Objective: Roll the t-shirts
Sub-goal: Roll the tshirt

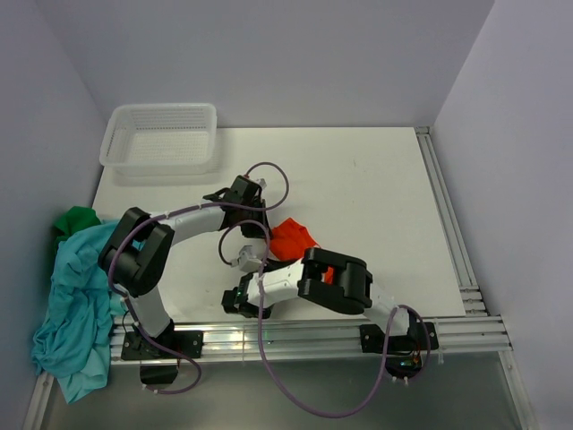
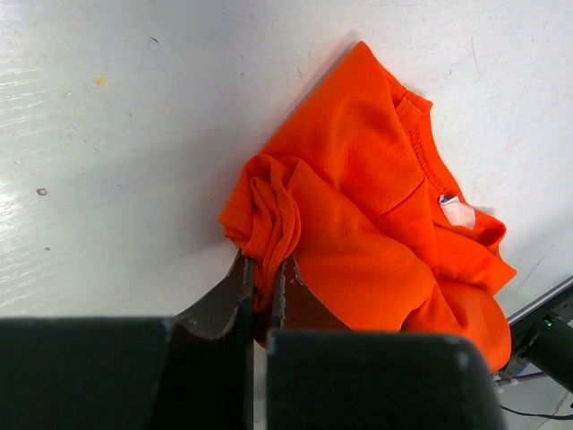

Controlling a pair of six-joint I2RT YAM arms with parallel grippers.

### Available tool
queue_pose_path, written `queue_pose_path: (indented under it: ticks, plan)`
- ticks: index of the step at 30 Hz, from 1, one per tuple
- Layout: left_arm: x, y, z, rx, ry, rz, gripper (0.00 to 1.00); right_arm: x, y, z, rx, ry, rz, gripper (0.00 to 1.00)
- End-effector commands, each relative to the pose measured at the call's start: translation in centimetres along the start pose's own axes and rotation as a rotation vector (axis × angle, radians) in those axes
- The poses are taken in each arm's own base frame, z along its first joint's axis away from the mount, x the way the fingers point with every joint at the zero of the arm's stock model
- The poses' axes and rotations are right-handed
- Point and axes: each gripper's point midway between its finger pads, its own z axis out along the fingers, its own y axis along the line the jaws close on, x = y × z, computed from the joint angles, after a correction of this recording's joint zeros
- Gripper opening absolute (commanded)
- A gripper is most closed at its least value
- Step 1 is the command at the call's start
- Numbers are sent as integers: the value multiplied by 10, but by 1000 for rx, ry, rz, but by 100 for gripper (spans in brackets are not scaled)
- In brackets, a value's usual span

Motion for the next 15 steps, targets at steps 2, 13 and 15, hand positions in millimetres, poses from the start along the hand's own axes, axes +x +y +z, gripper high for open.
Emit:
queue_pose_path:
  ticks: [2,13,15]
  plan:
    - [-6,-6,-5,19,-3,44,1,6,7,10,-39,66,78,0]
    - [-28,0,-25,45,-70,17,47,-2,8,-15,-343,85,279,0]
    - [-41,-1,-34,75,-98,13,53,-4,6,-18,-376,70,319,0]
